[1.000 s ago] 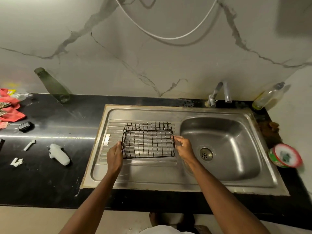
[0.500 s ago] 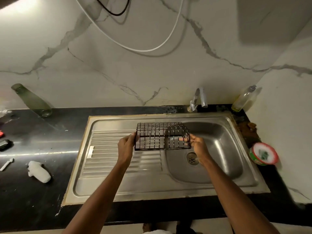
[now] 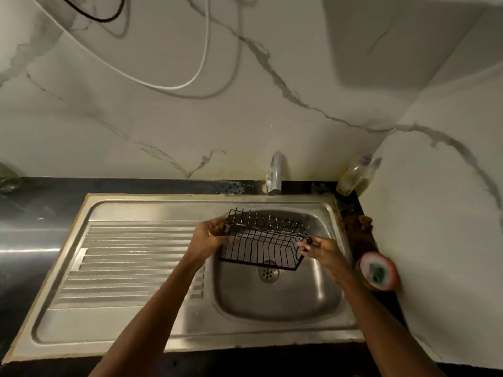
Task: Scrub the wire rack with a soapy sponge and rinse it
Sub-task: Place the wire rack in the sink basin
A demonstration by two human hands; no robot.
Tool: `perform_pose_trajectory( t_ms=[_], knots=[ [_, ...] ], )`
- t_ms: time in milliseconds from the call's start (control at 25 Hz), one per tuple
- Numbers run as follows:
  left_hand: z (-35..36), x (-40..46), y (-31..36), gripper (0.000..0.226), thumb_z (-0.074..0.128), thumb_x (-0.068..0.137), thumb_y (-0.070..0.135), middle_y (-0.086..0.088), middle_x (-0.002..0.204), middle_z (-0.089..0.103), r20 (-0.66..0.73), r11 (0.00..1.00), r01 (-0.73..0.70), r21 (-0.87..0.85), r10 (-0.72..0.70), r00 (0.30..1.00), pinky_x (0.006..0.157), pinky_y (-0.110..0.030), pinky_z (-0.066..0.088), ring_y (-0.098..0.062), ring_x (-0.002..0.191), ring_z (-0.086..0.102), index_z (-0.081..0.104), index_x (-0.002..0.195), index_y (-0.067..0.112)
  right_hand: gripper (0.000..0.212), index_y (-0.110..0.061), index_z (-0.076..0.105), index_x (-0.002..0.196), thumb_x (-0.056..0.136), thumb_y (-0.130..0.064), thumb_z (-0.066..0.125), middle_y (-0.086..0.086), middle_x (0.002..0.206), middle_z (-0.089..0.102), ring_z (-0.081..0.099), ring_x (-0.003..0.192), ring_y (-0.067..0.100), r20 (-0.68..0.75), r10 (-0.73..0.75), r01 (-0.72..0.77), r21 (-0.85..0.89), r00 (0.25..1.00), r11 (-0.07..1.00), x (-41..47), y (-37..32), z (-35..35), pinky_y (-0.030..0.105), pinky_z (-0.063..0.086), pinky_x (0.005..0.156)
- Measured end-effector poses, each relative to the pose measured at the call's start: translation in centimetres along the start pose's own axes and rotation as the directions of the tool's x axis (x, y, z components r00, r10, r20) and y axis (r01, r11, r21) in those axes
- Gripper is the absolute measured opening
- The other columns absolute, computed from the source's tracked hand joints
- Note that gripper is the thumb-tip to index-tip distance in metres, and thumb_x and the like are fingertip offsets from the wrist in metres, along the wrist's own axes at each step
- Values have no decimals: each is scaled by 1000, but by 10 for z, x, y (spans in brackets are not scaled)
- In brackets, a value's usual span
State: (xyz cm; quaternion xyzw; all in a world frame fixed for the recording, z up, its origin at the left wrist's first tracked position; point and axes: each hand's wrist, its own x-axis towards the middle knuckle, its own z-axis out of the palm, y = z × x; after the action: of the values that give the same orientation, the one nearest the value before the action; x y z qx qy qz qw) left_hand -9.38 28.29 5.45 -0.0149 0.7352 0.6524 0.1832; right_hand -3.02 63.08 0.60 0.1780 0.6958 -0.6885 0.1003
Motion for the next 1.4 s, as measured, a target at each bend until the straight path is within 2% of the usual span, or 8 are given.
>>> perform_pose_trajectory(
  t_ms=[80, 160, 280, 400, 520, 680, 840, 1400],
  knots=[
    [20, 10, -19, 30, 71, 91, 1, 3, 100, 80, -94, 993, -17, 113, 27, 995, 88, -36, 63, -10, 96, 76, 75, 117, 18, 24, 7, 66, 115, 93, -1, 64, 15, 110, 75, 72, 106, 24, -60, 17, -17, -3, 998, 1000, 13, 7, -9, 28, 60, 84],
    [36, 20, -36, 17, 68, 97, 13, 6, 89, 79, -170, 973, 22, 230, 18, 985, 79, -29, 64, -3, 84, 76, 77, 110, 20, 18, -1, 70, 112, 95, -6, 64, 13, 103, 77, 75, 95, 23, -151, 30, -40, -67, 988, 997, 27, 19, -16, 32, 62, 81],
    [60, 37, -56, 10, 69, 96, 22, 11, 81, 76, -305, 966, 124, 228, -51, 951, 75, -22, 61, -2, 77, 74, 78, 101, 23, 15, -3, 74, 104, 96, -11, 64, 11, 90, 78, 75, 82, 26, -283, 54, -102, -159, 958, 982, 49, 39, -19, 38, 61, 73],
    [74, 57, -84, 15, 69, 97, 30, 6, 76, 74, -384, 929, 198, 312, -68, 921, 71, -31, 60, -10, 73, 71, 78, 90, 21, 19, -5, 75, 85, 96, -17, 64, 13, 80, 76, 71, 68, 23, -435, 66, -208, -286, 898, 935, 75, 61, -7, 31, 57, 61],
    [78, 82, -129, 27, 67, 96, 38, 1, 72, 72, -421, 850, 300, 432, -105, 901, 68, -41, 63, -17, 67, 71, 74, 82, 17, 27, -1, 72, 91, 98, -21, 55, 15, 87, 75, 71, 79, 30, -576, -3, -328, -469, 817, 820, 100, 89, 8, 36, 58, 68],
    [81, 99, -157, 25, 62, 100, 27, -1, 74, 70, -446, 807, 369, 461, -150, 883, 69, -45, 63, -17, 69, 69, 70, 82, 13, 24, 5, 70, 95, 97, -5, 48, 22, 92, 71, 69, 86, 38, -545, -66, -343, -612, 836, 712, 112, 104, 19, 31, 45, 64],
    [87, 105, -145, 30, 55, 103, 16, -4, 73, 67, -406, 774, 354, 524, -139, 903, 63, -38, 56, -21, 69, 66, 68, 76, 9, 23, 1, 71, 100, 95, -3, 49, 19, 97, 72, 68, 93, 38, -538, -72, -371, -667, 840, 646, 124, 112, 15, 31, 45, 67],
    [84, 127, -158, 29, 53, 103, 9, -4, 75, 68, -360, 775, 327, 540, -139, 923, 63, -36, 61, -18, 67, 67, 65, 77, 12, 21, -1, 76, 93, 95, -7, 55, 20, 96, 74, 69, 94, 37, -559, -29, -374, -593, 829, 713, 143, 133, 12, 37, 54, 75]
  ],
)
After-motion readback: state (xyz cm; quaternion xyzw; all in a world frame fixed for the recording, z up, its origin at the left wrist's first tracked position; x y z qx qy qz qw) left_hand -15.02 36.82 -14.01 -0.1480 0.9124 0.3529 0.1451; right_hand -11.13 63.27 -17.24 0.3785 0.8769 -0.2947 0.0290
